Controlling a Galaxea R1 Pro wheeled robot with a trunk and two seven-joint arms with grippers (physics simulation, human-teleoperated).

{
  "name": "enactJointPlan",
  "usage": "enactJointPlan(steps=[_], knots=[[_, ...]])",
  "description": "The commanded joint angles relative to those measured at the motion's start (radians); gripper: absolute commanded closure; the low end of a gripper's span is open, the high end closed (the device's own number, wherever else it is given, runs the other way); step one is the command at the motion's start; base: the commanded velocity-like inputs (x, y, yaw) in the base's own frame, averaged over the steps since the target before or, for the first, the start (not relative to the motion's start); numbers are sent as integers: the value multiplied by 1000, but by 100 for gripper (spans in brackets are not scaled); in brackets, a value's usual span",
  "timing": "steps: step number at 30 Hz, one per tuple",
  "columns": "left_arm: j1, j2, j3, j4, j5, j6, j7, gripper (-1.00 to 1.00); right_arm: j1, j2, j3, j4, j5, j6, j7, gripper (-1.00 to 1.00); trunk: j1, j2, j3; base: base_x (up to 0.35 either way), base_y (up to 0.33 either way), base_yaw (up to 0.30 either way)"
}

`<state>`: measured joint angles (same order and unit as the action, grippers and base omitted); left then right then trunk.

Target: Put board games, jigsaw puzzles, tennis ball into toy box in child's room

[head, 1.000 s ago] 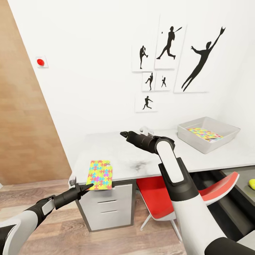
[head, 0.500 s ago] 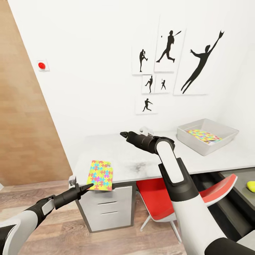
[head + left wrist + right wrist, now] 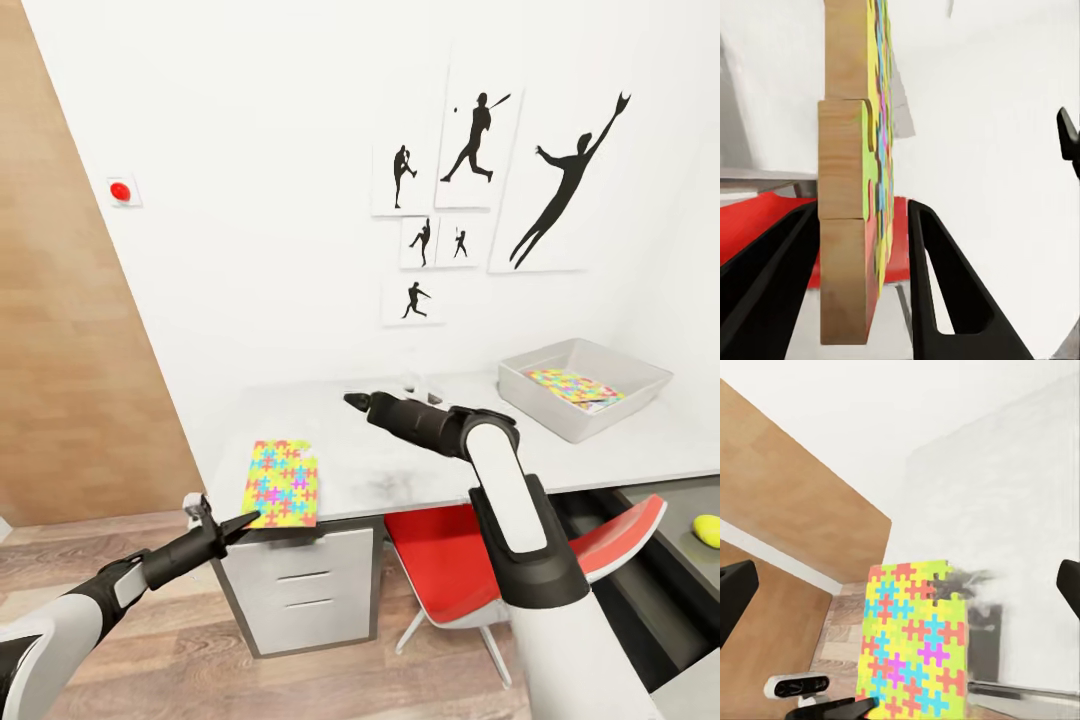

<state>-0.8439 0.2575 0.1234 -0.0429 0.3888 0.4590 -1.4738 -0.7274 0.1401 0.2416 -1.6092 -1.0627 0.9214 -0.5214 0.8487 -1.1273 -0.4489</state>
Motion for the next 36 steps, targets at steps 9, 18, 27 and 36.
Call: enactJointPlan(steps=[9, 18, 27, 36], knots=[[-1, 41, -3, -4, -14, 19, -97, 100, 43, -62, -24, -1, -11, 2, 145, -100, -23, 41, 18, 0, 0, 0], [-1, 53, -73, -41, -14, 40, -97, 100, 49, -63, -25, 0, -11, 1, 150, -100, -57, 104, 46, 0, 0, 0], [-1, 116, -111, -145, -13, 132, -97, 100, 49, -61, -25, 0, -11, -8, 150, -100, -92, 167, 74, 0, 0, 0], [-1, 175, -143, -194, -12, 146, -97, 100, 49, -57, -25, 0, -11, -11, 151, -100, -126, 230, 102, -75, 0, 0]])
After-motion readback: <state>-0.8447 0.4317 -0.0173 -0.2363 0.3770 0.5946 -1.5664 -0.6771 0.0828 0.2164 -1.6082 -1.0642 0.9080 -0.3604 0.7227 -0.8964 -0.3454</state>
